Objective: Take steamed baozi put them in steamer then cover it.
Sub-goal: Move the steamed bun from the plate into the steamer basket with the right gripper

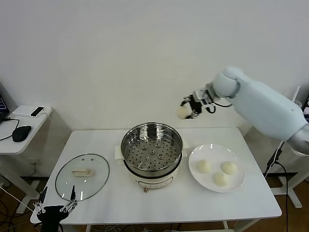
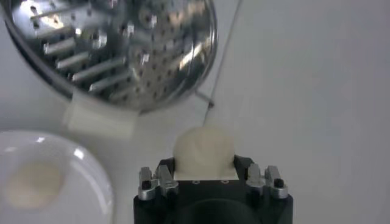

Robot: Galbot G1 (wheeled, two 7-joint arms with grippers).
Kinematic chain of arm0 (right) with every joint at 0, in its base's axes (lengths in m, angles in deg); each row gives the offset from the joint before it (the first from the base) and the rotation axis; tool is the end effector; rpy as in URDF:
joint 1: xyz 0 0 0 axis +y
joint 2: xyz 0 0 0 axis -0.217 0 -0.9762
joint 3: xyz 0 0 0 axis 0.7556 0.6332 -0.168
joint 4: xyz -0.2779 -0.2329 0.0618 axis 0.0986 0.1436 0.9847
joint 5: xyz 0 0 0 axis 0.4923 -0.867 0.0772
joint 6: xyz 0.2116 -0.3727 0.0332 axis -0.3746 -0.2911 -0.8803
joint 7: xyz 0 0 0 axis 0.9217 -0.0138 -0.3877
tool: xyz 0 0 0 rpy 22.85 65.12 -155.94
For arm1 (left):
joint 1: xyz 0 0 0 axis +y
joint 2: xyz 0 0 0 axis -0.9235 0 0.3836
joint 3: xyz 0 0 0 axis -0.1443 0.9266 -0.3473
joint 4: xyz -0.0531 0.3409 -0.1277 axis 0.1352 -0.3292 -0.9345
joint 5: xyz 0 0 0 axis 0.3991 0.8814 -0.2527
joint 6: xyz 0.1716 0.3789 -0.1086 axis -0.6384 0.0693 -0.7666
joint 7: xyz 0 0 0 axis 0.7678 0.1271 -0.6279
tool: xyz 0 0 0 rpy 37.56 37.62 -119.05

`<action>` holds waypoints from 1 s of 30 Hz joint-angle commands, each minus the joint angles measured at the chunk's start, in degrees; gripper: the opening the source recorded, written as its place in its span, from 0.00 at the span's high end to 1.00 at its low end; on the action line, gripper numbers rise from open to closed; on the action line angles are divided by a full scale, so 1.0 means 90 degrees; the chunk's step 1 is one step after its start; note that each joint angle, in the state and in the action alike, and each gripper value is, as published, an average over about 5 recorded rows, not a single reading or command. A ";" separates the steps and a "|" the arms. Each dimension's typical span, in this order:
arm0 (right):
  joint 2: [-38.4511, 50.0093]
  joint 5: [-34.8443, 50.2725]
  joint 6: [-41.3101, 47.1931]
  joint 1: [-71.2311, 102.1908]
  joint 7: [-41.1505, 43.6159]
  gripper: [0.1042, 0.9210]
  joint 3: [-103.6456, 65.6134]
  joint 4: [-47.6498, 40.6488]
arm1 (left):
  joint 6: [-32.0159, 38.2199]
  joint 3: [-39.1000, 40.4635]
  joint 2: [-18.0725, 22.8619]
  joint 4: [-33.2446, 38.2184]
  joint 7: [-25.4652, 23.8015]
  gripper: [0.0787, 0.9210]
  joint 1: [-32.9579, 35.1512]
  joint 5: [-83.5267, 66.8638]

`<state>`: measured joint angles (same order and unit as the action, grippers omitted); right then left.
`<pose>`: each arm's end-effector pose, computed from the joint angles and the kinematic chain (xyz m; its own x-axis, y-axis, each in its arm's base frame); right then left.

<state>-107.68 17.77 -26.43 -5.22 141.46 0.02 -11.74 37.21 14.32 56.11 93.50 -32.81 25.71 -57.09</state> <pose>0.6638 0.0358 -0.0111 -0.4208 -0.4091 0.8097 -0.7120 -0.4041 -0.5742 0.1527 0.1103 -0.3169 -0.9691 -0.2224 0.1070 -0.1876 0.9456 0.2657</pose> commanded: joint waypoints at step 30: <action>-0.2434 -0.2911 -0.3181 0.0236 -0.1416 0.38 0.1913 -0.1727 | -0.0036 -0.0389 0.0031 0.0102 -0.0023 0.12 -0.0063 -0.0166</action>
<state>-127.68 -1.75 -50.45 -3.97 131.00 16.48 -23.58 36.91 10.93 56.43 94.49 -33.00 25.11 -58.52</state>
